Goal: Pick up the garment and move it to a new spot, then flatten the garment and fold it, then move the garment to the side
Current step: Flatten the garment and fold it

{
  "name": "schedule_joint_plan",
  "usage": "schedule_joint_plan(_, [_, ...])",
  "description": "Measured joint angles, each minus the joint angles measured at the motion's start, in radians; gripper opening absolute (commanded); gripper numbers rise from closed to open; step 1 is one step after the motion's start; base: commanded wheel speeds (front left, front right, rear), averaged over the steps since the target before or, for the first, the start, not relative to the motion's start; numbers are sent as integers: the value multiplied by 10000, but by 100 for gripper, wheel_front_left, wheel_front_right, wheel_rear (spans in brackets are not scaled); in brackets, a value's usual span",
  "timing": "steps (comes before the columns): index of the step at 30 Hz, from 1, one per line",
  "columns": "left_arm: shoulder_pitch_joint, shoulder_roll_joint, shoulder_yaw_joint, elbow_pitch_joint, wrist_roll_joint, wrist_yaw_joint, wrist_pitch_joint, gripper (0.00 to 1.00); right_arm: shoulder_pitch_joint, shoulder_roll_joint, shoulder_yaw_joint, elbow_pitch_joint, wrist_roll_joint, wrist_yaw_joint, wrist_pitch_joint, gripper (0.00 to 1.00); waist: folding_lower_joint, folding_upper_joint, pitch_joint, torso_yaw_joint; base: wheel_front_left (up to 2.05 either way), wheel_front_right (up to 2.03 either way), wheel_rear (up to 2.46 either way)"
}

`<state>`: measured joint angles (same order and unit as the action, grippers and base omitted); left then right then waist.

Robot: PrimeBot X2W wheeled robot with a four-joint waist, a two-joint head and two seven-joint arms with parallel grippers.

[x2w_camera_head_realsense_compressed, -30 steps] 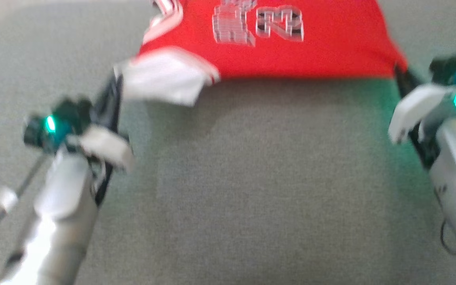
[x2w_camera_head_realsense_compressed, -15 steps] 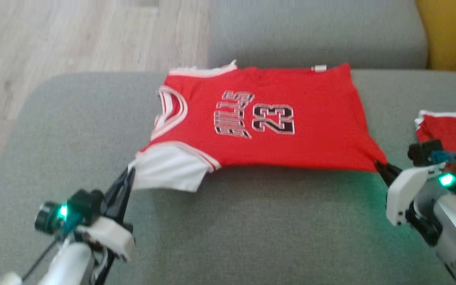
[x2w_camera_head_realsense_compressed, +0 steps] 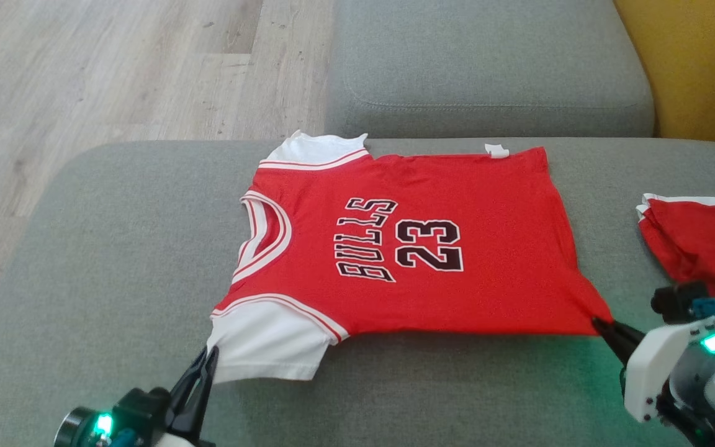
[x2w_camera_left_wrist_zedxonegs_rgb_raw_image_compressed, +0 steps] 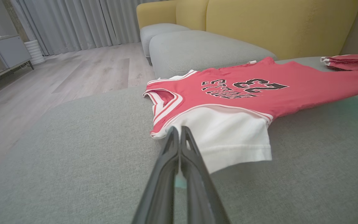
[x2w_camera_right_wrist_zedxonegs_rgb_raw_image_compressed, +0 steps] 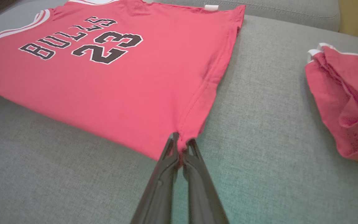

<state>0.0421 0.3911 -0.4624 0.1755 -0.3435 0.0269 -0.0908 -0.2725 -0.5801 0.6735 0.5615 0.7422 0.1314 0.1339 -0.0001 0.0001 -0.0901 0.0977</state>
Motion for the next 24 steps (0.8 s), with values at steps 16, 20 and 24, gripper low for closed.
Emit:
schedule_joint_plan(16, [-1499, 453, 136, -92, -249, -261, 1218, 0, -203, -73, -1060, -1281, -817, 0, 984, 0, 1, 0, 951, -125, 0, 0, 0])
schedule_joint_plan(20, [-2670, 495, 59, 326, -157, -598, 1592, 0, -1044, -38, -1281, -1411, -1124, 0, 1223, 0, 4, -1, 1575, -154, 0, 0, 0])
schedule_joint_plan(24, [-3902, 525, -128, 936, 13, -907, 1948, 0, -1730, 75, -1369, -1325, -1294, 0, 1467, 0, 4, -1, 2221, -173, 0, 0, 0])
